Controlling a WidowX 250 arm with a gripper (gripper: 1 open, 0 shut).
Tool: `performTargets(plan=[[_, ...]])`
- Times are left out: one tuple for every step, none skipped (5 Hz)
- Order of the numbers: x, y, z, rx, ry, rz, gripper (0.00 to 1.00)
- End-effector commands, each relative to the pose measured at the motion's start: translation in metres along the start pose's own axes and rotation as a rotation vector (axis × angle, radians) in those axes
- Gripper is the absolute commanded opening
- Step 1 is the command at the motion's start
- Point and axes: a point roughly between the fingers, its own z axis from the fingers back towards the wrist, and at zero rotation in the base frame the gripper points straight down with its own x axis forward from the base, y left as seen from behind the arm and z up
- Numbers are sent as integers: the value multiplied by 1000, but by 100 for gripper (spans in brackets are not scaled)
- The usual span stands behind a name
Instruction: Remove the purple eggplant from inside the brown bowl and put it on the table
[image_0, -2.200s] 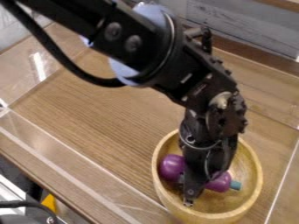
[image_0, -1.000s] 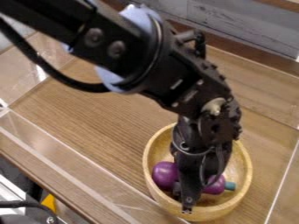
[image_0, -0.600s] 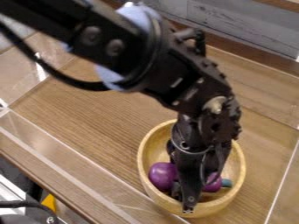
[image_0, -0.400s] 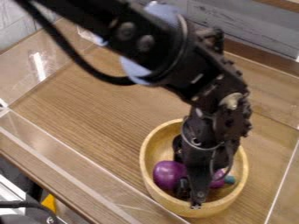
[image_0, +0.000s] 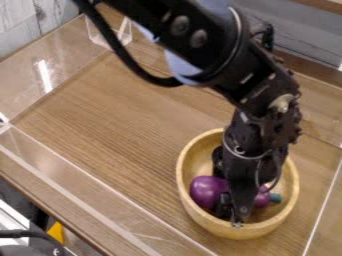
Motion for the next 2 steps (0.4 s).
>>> performTargets(plan=[[-8, 9, 4, 18, -19, 14, 0], [-19, 11, 5, 18, -14, 17, 0]])
